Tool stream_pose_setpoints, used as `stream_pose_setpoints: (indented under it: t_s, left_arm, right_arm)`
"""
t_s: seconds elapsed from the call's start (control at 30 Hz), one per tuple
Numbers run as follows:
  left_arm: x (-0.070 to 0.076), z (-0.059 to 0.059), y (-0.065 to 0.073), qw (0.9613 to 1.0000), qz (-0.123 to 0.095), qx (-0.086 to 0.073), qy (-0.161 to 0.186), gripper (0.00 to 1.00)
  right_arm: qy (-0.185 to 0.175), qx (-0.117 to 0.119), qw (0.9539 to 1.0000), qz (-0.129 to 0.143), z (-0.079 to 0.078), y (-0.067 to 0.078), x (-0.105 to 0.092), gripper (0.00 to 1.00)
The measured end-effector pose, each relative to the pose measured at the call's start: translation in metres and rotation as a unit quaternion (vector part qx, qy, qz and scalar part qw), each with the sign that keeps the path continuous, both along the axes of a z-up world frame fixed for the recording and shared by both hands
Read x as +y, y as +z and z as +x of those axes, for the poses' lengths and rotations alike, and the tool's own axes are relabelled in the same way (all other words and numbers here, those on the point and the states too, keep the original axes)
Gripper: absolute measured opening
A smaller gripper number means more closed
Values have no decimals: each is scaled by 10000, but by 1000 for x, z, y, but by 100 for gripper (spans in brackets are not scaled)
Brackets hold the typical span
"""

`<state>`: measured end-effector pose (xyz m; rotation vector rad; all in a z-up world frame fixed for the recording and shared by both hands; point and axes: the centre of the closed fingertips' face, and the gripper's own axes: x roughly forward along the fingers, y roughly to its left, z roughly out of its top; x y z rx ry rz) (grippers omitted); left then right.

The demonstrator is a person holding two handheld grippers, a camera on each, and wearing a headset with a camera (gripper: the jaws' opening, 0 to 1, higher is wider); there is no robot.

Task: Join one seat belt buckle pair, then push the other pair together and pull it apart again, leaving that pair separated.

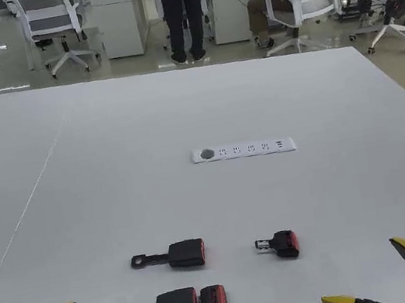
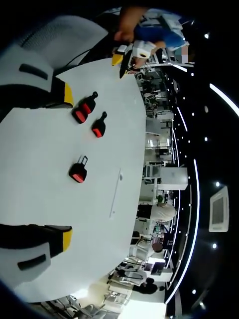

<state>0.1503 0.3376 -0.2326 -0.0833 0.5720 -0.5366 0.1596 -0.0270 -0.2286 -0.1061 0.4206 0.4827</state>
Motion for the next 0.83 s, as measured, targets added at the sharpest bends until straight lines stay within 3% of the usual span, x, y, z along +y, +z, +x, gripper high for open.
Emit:
stream_pose_setpoints:
  t_s: [0.43, 0.83]
  left_arm:
    - [-3, -14, 0, 10000, 30, 36, -35, 100]
    - [-9, -7, 3, 10000, -28, -32, -45, 100]
  right_arm:
    - [-102, 46, 9999, 102, -15, -2, 2, 100]
    - [-158, 80, 9998, 67, -9, -6, 0, 100]
